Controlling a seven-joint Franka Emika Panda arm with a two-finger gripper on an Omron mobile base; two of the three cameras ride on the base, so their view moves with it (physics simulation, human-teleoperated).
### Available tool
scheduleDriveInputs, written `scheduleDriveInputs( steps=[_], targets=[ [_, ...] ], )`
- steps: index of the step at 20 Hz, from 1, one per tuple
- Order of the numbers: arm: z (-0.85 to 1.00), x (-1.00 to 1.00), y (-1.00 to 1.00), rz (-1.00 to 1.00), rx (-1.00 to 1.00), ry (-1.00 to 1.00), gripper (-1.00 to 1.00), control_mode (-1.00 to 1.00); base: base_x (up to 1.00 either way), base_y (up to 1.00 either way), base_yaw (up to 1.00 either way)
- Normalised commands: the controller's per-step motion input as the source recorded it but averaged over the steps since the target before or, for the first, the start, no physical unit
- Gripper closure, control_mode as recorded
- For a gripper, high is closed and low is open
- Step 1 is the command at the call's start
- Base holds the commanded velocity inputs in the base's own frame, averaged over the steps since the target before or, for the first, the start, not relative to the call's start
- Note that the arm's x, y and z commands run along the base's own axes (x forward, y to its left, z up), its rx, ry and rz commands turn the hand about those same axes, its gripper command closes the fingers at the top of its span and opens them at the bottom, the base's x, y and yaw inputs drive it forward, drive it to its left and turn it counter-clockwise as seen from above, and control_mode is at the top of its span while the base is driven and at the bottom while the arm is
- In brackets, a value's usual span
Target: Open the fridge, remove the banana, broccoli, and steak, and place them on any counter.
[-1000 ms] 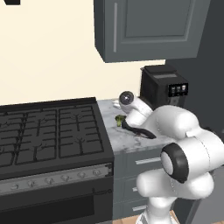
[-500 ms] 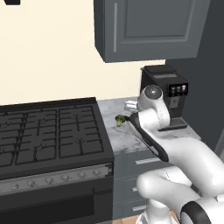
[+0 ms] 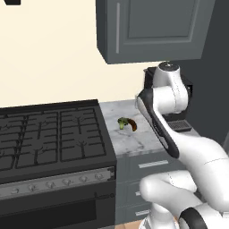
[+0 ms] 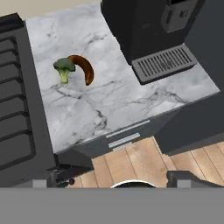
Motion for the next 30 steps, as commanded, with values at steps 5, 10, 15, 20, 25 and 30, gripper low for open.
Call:
scheduleDriveInputs(
  steps=[5, 10, 15, 20, 25, 30],
  targets=[
    [0.0, -0.88, 0.0, 0.0, -0.06, -0.1, -1.0, -1.0, 0.0, 0.0, 0.0],
    [0.0, 0.0, 0.0, 0.0, 0.0, 0.0, -1.0, 1.0, -0.91, -0.22, -0.08],
    [0.0, 0.0, 0.0, 0.0, 0.0, 0.0, -1.0, 1.0, -0.55, -0.95, -0.05],
    [0.0, 0.0, 0.0, 0.0, 0.0, 0.0, -1.0, 1.0, 0.04, -1.0, 0.03],
    [0.0, 0.0, 0.0, 0.0, 0.0, 0.0, -1.0, 1.0, 0.03, -1.0, 0.02],
    [0.0, 0.0, 0.0, 0.0, 0.0, 0.0, -1.0, 1.0, 0.24, -1.0, 0.0]
  ],
)
